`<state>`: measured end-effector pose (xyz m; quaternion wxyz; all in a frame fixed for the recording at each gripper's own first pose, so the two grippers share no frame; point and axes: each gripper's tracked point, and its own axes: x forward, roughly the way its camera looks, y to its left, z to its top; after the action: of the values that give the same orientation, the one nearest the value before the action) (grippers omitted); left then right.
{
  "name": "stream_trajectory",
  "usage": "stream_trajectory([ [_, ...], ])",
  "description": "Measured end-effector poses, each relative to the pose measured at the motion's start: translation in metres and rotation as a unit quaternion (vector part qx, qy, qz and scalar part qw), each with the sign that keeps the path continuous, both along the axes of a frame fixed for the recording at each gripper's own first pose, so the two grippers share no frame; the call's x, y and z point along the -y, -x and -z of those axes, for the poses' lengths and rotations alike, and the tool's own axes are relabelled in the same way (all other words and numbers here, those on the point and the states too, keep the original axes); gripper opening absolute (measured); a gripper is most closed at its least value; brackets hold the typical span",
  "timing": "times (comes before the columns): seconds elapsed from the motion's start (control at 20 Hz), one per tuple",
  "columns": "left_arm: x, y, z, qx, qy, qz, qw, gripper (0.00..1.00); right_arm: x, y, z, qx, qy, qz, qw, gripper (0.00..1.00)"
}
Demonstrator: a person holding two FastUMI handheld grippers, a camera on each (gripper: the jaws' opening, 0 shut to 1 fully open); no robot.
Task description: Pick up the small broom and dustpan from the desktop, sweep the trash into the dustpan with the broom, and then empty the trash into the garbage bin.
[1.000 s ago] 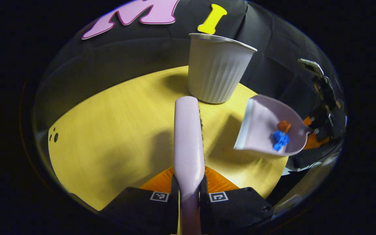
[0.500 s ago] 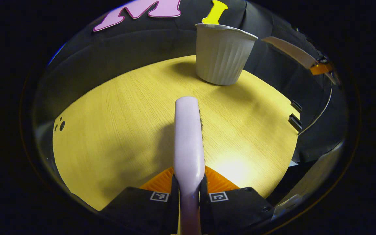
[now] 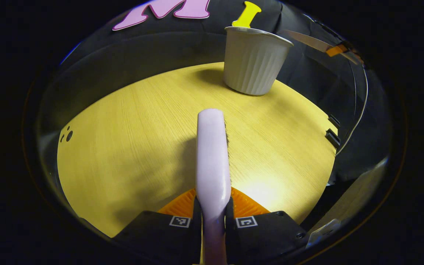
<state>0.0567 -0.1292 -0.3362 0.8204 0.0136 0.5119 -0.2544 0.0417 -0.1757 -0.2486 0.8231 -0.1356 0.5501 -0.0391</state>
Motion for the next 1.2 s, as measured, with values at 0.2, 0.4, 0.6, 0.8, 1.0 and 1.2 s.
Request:
stream_trajectory([
  [0.2, 0.0, 0.0, 0.001, 0.004, -0.009, -0.004, 1.0, 0.3, 0.009, -0.037, -0.005, -0.037, 0.041, -0.045, 0.997, 0.36],
  [0.4, 0.0, 0.001, 0.003, 0.008, -0.009, -0.022, 1.0, 0.3, 0.015, -0.064, -0.01, -0.09, 0.09, -0.108, 0.986, 0.36],
  [0.6, -0.001, 0.002, 0.003, 0.005, -0.007, -0.039, 0.999, 0.3, 0.013, -0.078, -0.017, -0.159, 0.141, -0.184, 0.96, 0.36],
  [0.8, -0.004, 0.003, 0.004, 0.003, -0.016, -0.046, 0.999, 0.32, -0.003, -0.085, -0.013, -0.202, 0.135, -0.206, 0.948, 0.36],
  [1.0, -0.006, 0.005, 0.003, 0.003, -0.02, -0.052, 0.998, 0.3, -0.01, -0.091, -0.007, -0.202, 0.14, -0.215, 0.945, 0.4],
  [1.2, -0.009, 0.005, 0.002, 0.007, -0.027, -0.055, 0.998, 0.3, -0.007, -0.092, -0.007, -0.182, 0.138, -0.212, 0.95, 0.32],
])
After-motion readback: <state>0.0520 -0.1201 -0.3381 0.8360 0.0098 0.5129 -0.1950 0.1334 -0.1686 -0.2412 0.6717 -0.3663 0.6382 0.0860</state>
